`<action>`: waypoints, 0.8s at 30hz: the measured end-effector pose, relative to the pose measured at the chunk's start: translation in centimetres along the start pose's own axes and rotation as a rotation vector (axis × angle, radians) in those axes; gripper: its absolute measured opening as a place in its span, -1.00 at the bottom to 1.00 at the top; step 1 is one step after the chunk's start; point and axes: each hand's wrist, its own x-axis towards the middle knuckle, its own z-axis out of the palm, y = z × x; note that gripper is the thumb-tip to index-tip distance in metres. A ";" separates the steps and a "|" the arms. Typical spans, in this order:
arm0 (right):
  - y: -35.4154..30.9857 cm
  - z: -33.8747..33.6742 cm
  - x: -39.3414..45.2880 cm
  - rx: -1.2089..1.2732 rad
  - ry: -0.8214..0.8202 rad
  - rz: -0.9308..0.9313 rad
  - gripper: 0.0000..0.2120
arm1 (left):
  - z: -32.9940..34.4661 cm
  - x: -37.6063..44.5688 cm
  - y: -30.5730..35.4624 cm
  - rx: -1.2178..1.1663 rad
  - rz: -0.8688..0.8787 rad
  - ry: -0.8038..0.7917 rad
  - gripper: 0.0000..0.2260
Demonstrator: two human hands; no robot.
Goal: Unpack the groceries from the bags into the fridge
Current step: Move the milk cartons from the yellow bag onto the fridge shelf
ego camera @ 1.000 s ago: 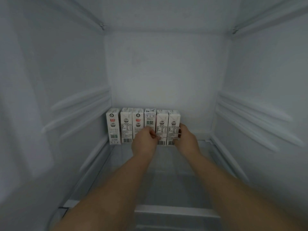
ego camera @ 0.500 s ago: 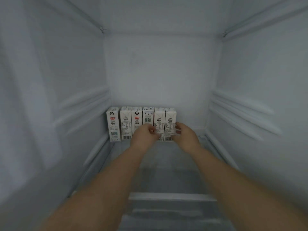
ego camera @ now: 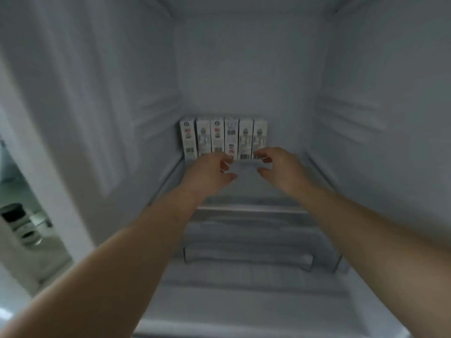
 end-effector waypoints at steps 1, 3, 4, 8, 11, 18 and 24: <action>-0.7 -0.2 -1.0 0.008 -0.007 -0.006 -0.60 | -0.2 -1.1 0.0 0.002 0.009 -0.008 -0.68; -1.9 -0.7 -3.2 0.016 -0.008 -0.008 -0.59 | -0.7 -3.1 0.1 -0.016 0.038 -0.021 -0.69; -2.5 -1.1 -4.4 0.018 -0.005 -0.005 -0.58 | -1.1 -4.2 0.2 -0.032 0.048 -0.020 -0.70; -4.8 -2.9 -9.5 -0.002 0.006 0.014 -0.57 | -2.1 -8.1 1.2 -0.020 0.128 -0.003 -0.69; -6.3 -3.0 -14.7 -0.056 0.081 0.075 -0.57 | -1.9 -12.0 2.0 -0.017 0.147 -0.050 -0.71; -9.2 -1.3 -31.6 -0.093 0.078 0.271 -0.59 | 2.2 -24.8 2.2 -0.059 0.302 -0.295 -0.68; -9.6 -0.3 -47.0 -0.130 0.016 0.516 -0.61 | 7.6 -34.7 3.6 -0.042 0.416 -0.524 -0.71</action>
